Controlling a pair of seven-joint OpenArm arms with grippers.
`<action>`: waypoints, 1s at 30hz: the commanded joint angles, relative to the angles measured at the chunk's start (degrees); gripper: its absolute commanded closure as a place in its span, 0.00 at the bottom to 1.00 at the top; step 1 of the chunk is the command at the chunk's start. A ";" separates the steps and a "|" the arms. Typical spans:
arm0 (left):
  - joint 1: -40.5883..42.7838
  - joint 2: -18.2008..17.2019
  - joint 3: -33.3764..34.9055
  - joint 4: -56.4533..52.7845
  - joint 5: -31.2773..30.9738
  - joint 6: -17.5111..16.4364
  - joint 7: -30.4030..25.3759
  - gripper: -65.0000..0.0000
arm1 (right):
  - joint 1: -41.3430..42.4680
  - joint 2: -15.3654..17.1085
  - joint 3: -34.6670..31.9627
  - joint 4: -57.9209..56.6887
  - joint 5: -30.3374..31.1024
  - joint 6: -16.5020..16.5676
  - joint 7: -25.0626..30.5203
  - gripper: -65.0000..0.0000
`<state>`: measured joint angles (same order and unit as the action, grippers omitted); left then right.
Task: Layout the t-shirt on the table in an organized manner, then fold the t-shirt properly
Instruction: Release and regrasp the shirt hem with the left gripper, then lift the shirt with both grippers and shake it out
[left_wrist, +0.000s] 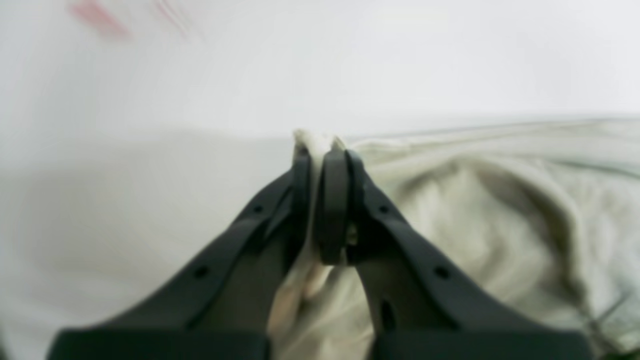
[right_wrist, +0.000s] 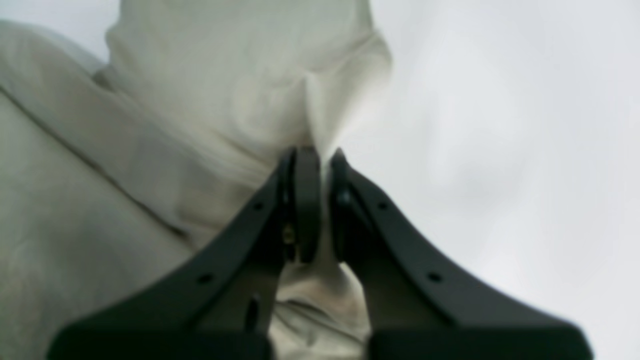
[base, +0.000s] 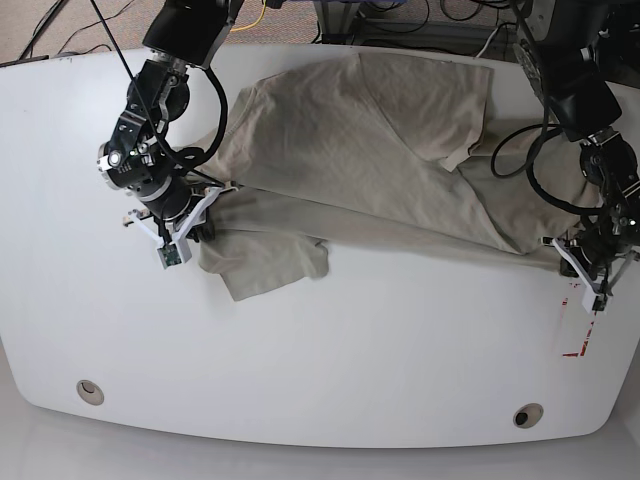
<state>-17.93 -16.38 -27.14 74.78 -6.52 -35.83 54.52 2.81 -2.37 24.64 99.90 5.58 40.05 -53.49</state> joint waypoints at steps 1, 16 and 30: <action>-0.48 -0.89 -0.16 10.71 -0.46 -1.22 2.23 1.00 | 3.04 0.39 -1.13 4.41 0.70 -0.05 -1.23 1.00; -2.68 -0.72 0.01 32.07 -0.55 -2.10 9.43 1.00 | 13.50 3.38 -1.39 7.31 0.70 -0.05 -5.27 1.00; -19.91 -0.72 -0.07 32.60 -0.55 -1.75 14.09 1.00 | 34.07 9.27 -1.48 -0.51 0.17 -0.05 -8.88 1.00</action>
<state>-33.87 -16.03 -26.98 106.34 -7.84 -38.11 69.63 31.86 5.28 23.16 100.51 6.46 40.45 -62.52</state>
